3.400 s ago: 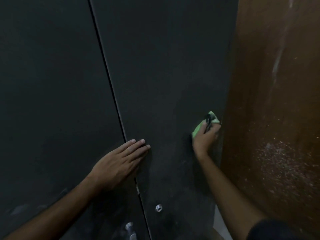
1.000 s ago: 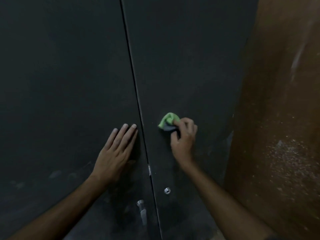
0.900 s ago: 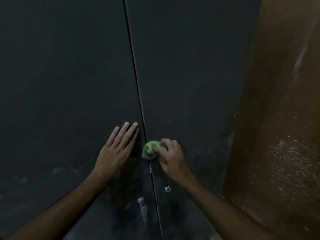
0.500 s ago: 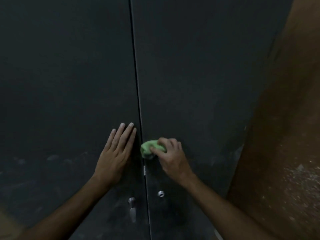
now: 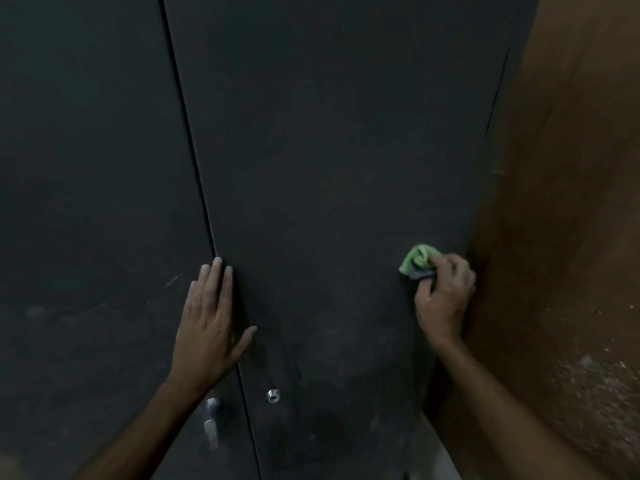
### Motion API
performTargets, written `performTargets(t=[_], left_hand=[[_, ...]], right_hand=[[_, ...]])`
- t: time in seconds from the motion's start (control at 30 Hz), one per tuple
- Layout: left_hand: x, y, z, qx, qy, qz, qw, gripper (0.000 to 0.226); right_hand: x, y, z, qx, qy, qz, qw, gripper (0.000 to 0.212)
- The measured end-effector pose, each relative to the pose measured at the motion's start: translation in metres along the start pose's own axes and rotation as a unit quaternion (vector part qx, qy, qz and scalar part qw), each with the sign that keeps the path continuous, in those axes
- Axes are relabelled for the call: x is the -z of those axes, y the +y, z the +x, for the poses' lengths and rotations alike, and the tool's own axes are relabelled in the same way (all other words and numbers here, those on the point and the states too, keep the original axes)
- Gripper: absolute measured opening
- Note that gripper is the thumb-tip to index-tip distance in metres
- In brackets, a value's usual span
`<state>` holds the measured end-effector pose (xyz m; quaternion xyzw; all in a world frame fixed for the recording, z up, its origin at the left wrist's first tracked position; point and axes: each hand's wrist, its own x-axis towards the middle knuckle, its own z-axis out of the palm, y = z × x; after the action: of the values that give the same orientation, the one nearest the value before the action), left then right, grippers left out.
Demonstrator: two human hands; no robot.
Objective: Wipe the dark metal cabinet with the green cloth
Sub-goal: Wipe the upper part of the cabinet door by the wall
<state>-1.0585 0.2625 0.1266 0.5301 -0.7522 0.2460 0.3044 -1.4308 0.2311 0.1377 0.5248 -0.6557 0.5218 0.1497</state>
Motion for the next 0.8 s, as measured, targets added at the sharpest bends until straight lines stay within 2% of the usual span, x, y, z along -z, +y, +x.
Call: performTargets(t=[0.1,0.17,0.23,0.3,0.37,0.43,0.5,0.57,0.63,0.7,0.73,0.8], left_hand=[[0.001,0.0,-0.001,0.004,-0.012,0.01,1.0,0.093],[0.002,-0.001,-0.001,0.001,-0.014,0.019,1.0,0.092],[0.001,-0.002,0.0,0.002,-0.012,0.022,1.0,0.093],[-0.001,0.0,0.0,0.008,-0.015,0.018,1.0,0.094],[-0.002,0.003,0.0,0.014,-0.014,0.018,1.0,0.095],[-0.003,0.004,0.001,0.019,-0.011,0.023,0.999,0.095],[-0.004,0.004,0.0,0.017,-0.009,0.023,1.0,0.094],[-0.006,0.004,0.0,0.017,-0.004,0.023,1.0,0.096],[-0.009,0.005,0.0,0.02,0.001,0.022,1.0,0.097],[-0.012,0.007,0.0,0.021,0.005,0.02,1.0,0.099],[-0.013,0.007,0.001,0.02,0.008,0.02,1.0,0.099],[-0.014,0.006,0.001,0.017,0.015,0.019,1.0,0.099]], right_hand=[[0.001,0.042,-0.051,-0.08,-0.136,-0.023,0.987,0.037],[0.003,0.05,-0.036,-0.111,-0.117,0.005,0.987,0.035],[0.005,0.04,-0.002,-0.13,-0.039,0.036,0.99,0.036],[0.004,0.025,0.02,-0.101,0.033,0.059,0.993,0.041],[-0.002,0.023,0.008,-0.032,0.002,0.038,0.999,0.042],[-0.011,0.039,-0.028,0.016,-0.102,-0.015,0.995,0.039],[-0.009,0.064,-0.045,-0.025,-0.155,-0.02,0.987,0.034],[-0.002,0.076,-0.028,-0.129,-0.118,0.012,0.985,0.032],[0.002,0.067,-0.003,-0.164,-0.052,0.03,0.985,0.034],[0.0,0.043,-0.002,-0.103,-0.021,0.035,0.994,0.035],[-0.003,0.033,-0.01,-0.047,-0.039,0.029,0.998,0.035],[-0.008,0.028,-0.037,0.061,-0.13,0.007,0.99,0.034]])
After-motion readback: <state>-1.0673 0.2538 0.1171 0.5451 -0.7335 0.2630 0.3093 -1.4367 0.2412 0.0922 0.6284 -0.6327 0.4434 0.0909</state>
